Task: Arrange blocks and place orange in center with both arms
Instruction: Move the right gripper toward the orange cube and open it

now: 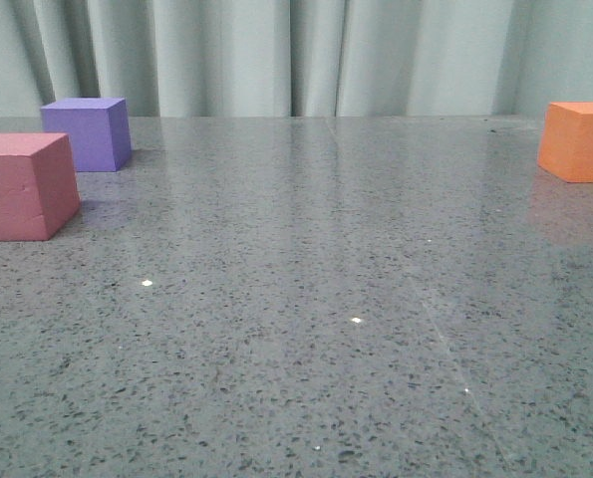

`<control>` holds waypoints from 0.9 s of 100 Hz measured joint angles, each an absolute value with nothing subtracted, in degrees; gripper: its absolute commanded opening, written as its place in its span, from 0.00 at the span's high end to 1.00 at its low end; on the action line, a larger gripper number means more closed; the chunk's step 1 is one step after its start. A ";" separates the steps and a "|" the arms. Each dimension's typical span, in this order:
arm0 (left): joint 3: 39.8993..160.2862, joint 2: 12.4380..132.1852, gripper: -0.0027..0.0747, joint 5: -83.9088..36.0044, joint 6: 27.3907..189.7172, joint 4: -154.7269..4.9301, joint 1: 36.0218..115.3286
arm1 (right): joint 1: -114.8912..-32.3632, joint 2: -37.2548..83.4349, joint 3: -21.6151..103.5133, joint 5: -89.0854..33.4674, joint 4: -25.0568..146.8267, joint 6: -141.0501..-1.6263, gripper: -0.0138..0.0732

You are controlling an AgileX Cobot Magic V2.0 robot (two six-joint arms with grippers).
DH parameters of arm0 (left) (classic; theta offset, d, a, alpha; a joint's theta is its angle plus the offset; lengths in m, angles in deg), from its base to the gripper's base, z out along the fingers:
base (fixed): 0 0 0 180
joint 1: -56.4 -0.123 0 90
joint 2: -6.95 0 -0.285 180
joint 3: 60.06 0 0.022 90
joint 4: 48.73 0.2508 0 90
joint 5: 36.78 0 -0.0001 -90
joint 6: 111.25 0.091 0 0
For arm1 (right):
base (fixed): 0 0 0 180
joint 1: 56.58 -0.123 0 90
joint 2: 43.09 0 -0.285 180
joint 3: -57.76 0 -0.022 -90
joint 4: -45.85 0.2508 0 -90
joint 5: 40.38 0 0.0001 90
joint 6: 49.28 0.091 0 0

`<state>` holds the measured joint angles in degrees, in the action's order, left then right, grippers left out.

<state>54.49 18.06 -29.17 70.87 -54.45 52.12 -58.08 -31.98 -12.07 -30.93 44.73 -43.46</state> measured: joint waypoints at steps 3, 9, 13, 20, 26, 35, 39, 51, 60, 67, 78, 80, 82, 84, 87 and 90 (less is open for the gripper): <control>56.13 19.22 0.99 -28.76 70.87 -54.45 52.12 | -58.08 -30.69 -10.59 -29.85 44.73 -43.46 0.98; 59.43 21.84 0.99 -28.07 70.87 -54.45 52.12 | -58.08 -27.48 -7.15 -27.39 44.73 -43.46 0.98; 61.91 24.04 0.99 -27.65 70.87 -54.45 52.12 | -58.08 -25.52 -5.24 -25.71 44.73 -43.46 0.98; 65.98 28.07 0.99 -26.15 70.87 -54.45 52.12 | -58.08 -21.37 -1.32 -22.70 44.73 -43.46 0.98; 69.47 31.98 0.99 -24.18 70.87 -54.45 52.23 | -58.08 -17.46 2.27 -20.22 44.73 -43.46 0.98; 73.79 37.88 0.99 -21.44 70.87 -54.45 52.31 | -58.08 -11.85 7.37 -16.91 44.73 -43.46 0.98; 75.18 40.11 0.99 -20.50 70.87 -54.45 52.31 | -58.08 -9.72 9.18 -15.84 44.73 -43.46 0.98; 79.16 47.16 0.96 -18.09 70.87 -54.45 52.31 | -58.08 -3.02 14.47 -14.14 44.73 -43.46 0.93; 81.23 50.33 0.85 -17.33 70.87 -54.45 52.31 | -58.08 0.22 16.83 -13.37 44.73 -43.46 0.80; 82.04 51.68 0.70 -17.28 70.87 -54.45 52.31 | -58.08 2.17 18.26 -12.68 44.73 -43.46 0.65; 82.27 52.41 0.39 -17.38 70.87 -54.45 52.31 | -58.08 3.96 19.02 -12.30 45.35 -43.46 0.41; 82.27 52.41 0.33 -17.38 70.87 -54.45 52.31 | -58.08 4.11 19.02 -12.26 45.85 -43.46 0.37; 82.27 52.41 0.27 -17.38 70.87 -54.45 52.31 | -58.08 4.22 19.02 -12.09 45.85 -43.46 0.33; 82.27 52.41 0.22 -17.38 70.87 -54.45 52.31 | -58.08 4.38 19.02 -11.99 45.85 -43.46 0.29; 82.27 52.41 0.15 -17.38 70.87 -54.45 52.31 | -58.08 4.49 19.02 -11.95 45.85 -43.46 0.24; 82.36 52.41 0.09 -17.38 70.87 -54.45 52.31 | -58.08 4.48 19.02 -11.86 45.85 -43.46 0.18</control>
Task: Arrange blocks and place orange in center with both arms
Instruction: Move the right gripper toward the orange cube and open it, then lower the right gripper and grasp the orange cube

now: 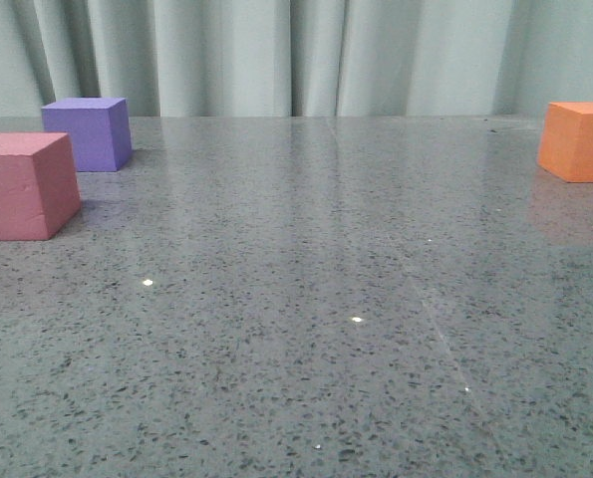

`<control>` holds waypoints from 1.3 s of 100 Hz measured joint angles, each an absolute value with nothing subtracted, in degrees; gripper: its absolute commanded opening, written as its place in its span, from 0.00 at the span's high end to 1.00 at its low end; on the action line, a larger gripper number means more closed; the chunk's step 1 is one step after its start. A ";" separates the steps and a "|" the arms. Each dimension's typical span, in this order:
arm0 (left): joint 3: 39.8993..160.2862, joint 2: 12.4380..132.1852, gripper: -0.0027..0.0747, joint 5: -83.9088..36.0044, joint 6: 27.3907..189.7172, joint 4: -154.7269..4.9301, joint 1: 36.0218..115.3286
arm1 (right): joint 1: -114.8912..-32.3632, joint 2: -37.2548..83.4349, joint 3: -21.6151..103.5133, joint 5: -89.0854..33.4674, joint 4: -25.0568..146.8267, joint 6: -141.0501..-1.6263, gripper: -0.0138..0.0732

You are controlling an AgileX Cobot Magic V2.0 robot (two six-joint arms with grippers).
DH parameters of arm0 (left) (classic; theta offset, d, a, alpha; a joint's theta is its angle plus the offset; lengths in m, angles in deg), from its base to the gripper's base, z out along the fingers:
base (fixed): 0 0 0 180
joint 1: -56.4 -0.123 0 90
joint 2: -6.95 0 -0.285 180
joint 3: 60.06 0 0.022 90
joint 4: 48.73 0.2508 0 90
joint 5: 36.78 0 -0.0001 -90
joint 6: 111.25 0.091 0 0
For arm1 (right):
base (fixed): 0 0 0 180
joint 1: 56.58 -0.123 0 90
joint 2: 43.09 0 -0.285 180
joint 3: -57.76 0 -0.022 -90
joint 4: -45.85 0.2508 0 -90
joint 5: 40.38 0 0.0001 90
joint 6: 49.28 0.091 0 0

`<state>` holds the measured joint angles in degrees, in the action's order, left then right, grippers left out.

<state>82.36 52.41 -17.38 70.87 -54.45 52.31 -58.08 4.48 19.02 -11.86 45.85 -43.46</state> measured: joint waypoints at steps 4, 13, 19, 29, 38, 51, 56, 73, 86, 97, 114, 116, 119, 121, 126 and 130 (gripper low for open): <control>82.36 52.41 0.04 -17.38 70.87 -54.45 52.31 | -58.08 4.48 19.02 -11.70 45.85 -43.46 0.14; 82.36 52.41 0.07 -17.38 70.87 -54.45 52.31 | -58.08 4.48 19.02 -10.59 45.85 -43.46 0.16; 82.36 52.41 0.09 -17.38 70.87 -54.45 52.31 | -58.08 4.48 19.02 -8.81 45.85 -43.46 0.16; 82.36 52.41 0.11 -17.38 70.87 -54.45 52.31 | -58.08 4.48 19.02 -5.51 45.85 -43.46 0.16; 82.36 52.41 0.13 -17.38 70.87 -54.45 52.31 | -58.08 4.48 19.02 -4.44 45.85 -43.46 0.16; 82.36 52.41 0.16 -17.38 70.87 -54.45 52.31 | -58.08 4.48 19.16 -4.06 45.85 -43.46 0.16; 82.36 52.41 0.17 -17.38 70.87 -54.45 52.31 | -58.08 4.70 19.86 -3.71 45.85 -43.46 0.16; 82.36 52.54 0.21 -17.38 70.87 -54.45 52.31 | -58.08 9.76 26.11 -0.84 45.85 -43.46 0.16; 82.36 52.54 0.22 -17.38 70.87 -54.45 52.31 | -58.08 16.96 33.53 2.79 45.85 -43.46 0.16; 82.36 52.54 0.22 -17.38 70.87 -54.45 52.31 | -58.08 24.50 41.11 5.57 45.85 -42.78 0.16; 82.36 52.54 0.22 -17.38 70.87 -54.45 52.31 | -58.08 35.50 53.88 11.70 46.25 -41.81 0.16; 82.36 52.54 0.22 -17.38 70.87 -54.45 52.31 | -58.08 36.82 55.52 12.33 46.25 -41.79 0.16; 82.36 52.54 0.22 -17.38 70.87 -54.45 52.31 | -58.08 38.58 57.70 13.85 46.25 -41.68 0.16; 82.36 52.54 0.22 -17.38 70.87 -54.45 52.31 | -58.08 39.89 59.28 14.77 46.25 -41.68 0.16; 82.36 52.54 0.22 -17.38 70.87 -54.45 52.31 | -58.08 42.84 62.81 16.90 46.25 -41.68 0.16; 82.36 52.54 0.22 -17.38 70.87 -54.45 52.31 | -58.08 45.30 65.65 18.40 46.25 -41.68 0.16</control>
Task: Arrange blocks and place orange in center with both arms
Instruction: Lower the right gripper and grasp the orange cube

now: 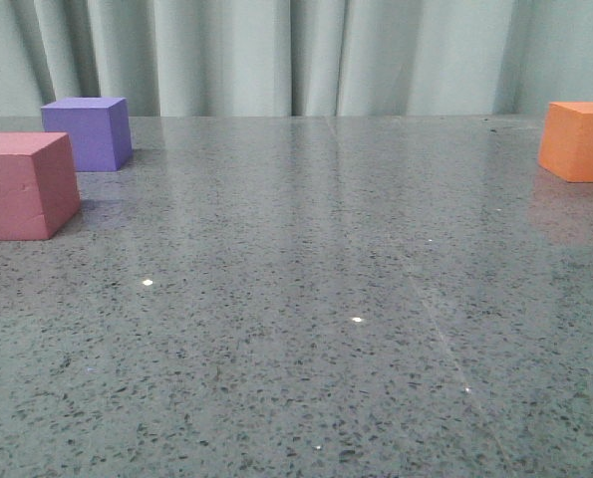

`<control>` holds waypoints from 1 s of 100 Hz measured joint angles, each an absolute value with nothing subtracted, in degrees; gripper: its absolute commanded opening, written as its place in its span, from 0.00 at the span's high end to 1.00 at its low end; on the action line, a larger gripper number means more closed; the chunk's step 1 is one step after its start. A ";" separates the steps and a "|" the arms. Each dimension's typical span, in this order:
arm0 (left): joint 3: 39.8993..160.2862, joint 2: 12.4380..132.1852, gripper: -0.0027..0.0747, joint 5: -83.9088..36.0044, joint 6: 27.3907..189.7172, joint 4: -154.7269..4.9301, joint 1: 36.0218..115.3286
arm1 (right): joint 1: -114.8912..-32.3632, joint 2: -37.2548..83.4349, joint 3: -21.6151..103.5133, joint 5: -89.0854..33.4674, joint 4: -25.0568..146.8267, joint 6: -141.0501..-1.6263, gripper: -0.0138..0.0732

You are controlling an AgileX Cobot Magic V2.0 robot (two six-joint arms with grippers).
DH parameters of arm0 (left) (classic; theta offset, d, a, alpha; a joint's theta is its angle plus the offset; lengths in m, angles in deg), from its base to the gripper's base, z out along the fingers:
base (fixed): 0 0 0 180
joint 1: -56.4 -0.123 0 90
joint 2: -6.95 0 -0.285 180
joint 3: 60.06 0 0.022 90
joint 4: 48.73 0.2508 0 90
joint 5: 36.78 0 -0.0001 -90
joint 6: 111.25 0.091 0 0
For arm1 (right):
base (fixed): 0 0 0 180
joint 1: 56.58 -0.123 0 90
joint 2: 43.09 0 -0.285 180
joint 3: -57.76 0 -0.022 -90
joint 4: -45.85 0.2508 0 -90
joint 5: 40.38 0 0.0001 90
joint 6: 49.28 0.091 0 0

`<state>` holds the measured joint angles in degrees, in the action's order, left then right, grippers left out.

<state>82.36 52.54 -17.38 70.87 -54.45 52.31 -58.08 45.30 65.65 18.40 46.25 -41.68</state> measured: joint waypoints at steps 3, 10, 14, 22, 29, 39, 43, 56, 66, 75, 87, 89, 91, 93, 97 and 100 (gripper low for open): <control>82.36 52.54 0.22 -17.38 70.87 -54.45 52.31 | -58.08 46.89 67.45 19.88 46.25 -41.68 0.16; 82.36 52.54 0.22 -17.38 70.87 -54.45 52.31 | -58.08 50.61 71.45 22.52 46.25 -41.68 0.16; 82.36 52.54 0.22 -17.38 70.87 -54.45 52.31 | -58.08 52.63 73.50 23.66 46.25 -41.68 0.16; 82.36 52.54 0.22 -17.49 70.87 -54.45 52.31 | -58.08 56.30 76.50 25.72 46.25 -41.68 0.16; 82.36 52.54 0.22 -17.49 70.87 -54.45 52.31 | -58.08 58.96 78.58 26.56 46.25 -41.68 0.16; 82.36 52.54 0.22 -17.49 70.87 -54.45 52.31 | -58.08 62.09 80.68 26.96 46.25 -41.68 0.16; 82.36 52.54 0.22 -17.59 70.87 -54.45 52.31 | -58.08 63.22 81.09 26.96 46.25 -41.68 0.16; 82.36 52.54 0.22 -17.59 70.87 -54.45 52.31 | -58.08 65.76 81.78 26.96 46.25 -41.68 0.16; 82.36 52.54 0.22 -17.72 70.87 -54.45 52.31 | -58.08 67.18 81.78 26.96 45.85 -41.68 0.16; 82.36 52.54 0.22 -17.80 70.87 -54.45 52.31 | -58.08 68.08 81.78 26.84 45.39 -41.58 0.16; 82.36 52.54 0.22 -17.80 70.87 -54.45 52.31 | -58.08 68.99 81.87 26.49 45.26 -41.47 0.16; 82.36 52.54 0.22 -17.80 70.87 -54.45 52.31 | -58.08 69.16 81.87 26.51 45.15 -41.47 0.16; 82.36 52.54 0.22 -17.80 70.87 -54.45 52.31 | -58.08 69.43 81.87 26.51 45.15 -41.47 0.16; 82.36 52.54 0.22 -17.80 70.87 -54.45 52.31 | -58.08 69.56 81.87 26.51 45.15 -41.38 0.16; 82.36 52.54 0.22 -17.80 70.87 -54.45 52.31 | -58.08 70.01 82.00 26.51 45.15 -41.38 0.16; 82.36 52.54 0.22 -17.80 70.87 -54.45 52.31 | -58.08 70.28 82.00 26.39 45.11 -41.38 0.16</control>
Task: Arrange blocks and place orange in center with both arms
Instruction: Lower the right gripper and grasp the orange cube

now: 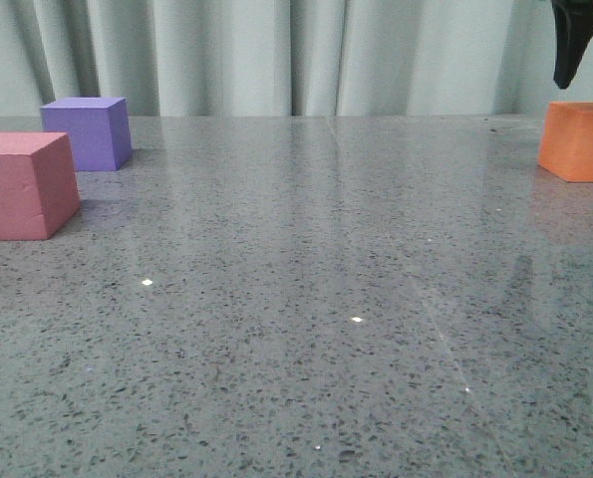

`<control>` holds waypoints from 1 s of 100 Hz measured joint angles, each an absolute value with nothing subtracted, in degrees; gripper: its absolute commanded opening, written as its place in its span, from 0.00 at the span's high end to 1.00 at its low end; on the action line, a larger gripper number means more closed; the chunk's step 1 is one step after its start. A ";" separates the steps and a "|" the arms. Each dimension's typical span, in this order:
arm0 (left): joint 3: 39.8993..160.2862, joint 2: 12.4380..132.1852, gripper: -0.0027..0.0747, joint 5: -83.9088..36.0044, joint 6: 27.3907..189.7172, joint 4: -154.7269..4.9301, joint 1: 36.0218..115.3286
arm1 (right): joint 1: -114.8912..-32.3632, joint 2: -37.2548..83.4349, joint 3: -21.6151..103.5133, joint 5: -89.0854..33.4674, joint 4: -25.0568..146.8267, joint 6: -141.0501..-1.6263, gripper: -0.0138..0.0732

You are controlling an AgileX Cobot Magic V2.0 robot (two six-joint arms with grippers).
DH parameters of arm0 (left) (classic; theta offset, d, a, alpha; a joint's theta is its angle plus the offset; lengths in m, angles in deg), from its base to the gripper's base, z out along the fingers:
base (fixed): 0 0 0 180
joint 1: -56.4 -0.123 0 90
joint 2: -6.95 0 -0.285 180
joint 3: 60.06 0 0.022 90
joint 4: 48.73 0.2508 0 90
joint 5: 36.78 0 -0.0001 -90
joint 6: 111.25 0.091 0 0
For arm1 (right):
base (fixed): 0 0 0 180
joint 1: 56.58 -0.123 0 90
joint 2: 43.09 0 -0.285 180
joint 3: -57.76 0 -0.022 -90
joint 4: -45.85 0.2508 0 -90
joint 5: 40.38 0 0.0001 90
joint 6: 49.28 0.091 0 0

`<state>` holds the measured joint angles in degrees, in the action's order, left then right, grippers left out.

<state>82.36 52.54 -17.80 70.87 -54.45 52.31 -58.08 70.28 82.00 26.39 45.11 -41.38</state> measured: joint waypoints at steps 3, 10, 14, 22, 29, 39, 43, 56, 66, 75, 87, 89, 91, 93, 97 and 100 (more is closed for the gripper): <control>82.36 52.54 0.22 -17.80 70.87 -54.45 52.31 | -58.08 70.61 82.00 26.39 45.11 -41.38 0.16; 82.36 52.54 0.22 -17.80 70.87 -54.45 52.31 | -58.08 71.29 82.00 26.18 45.11 -41.36 0.16; 82.36 52.54 0.22 -17.80 70.87 -54.45 52.31 | -58.08 71.53 82.00 25.92 45.11 -41.36 0.16; 82.36 52.54 0.22 -17.80 70.87 -54.45 52.31 | -58.08 72.04 82.00 25.82 45.11 -41.26 0.16; 82.36 52.54 0.22 -17.80 70.87 -54.45 52.31 | -58.08 72.40 82.00 25.79 45.02 -41.26 0.16; 82.36 52.54 0.22 -17.80 70.87 -54.45 52.31 | -58.08 73.12 82.00 25.69 45.02 -41.26 0.16; 82.36 52.54 0.22 -17.80 70.87 -54.45 52.31 | -58.08 73.45 82.00 25.58 45.02 -41.26 0.16; 82.36 52.54 0.22 -17.80 70.87 -54.45 52.31 | -58.08 74.62 82.00 25.50 45.02 -41.26 0.16; 82.36 52.54 0.22 -17.80 70.87 -54.45 52.31 | -58.08 75.56 82.00 25.50 45.02 -41.26 0.16; 82.36 52.54 0.22 -17.80 70.87 -54.45 52.31 | -58.08 76.20 82.00 25.50 45.02 -41.26 0.16; 82.36 52.54 0.22 -17.80 70.87 -54.45 52.31 | -58.08 76.46 82.00 25.50 45.02 -41.26 0.20; 82.36 52.54 0.22 -17.80 70.87 -54.45 52.31 | -58.08 76.46 82.00 25.50 45.02 -41.26 0.22; 82.36 52.54 0.22 -17.80 70.87 -54.45 52.31 | -58.08 76.46 82.00 25.50 45.02 -41.26 0.25; 82.36 52.54 0.22 -17.80 70.87 -54.45 52.31 | -58.08 76.46 82.00 25.50 45.02 -41.26 0.28; 82.36 52.54 0.22 -17.80 70.87 -54.45 52.31 | -58.08 76.46 82.00 25.50 45.02 -41.26 0.34; 82.36 52.54 0.22 -17.80 70.87 -54.45 52.31 | -58.08 76.46 82.00 25.50 45.02 -41.26 0.40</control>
<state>82.36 52.54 -17.80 70.87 -54.45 52.31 -58.08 76.46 82.00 25.50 45.02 -41.26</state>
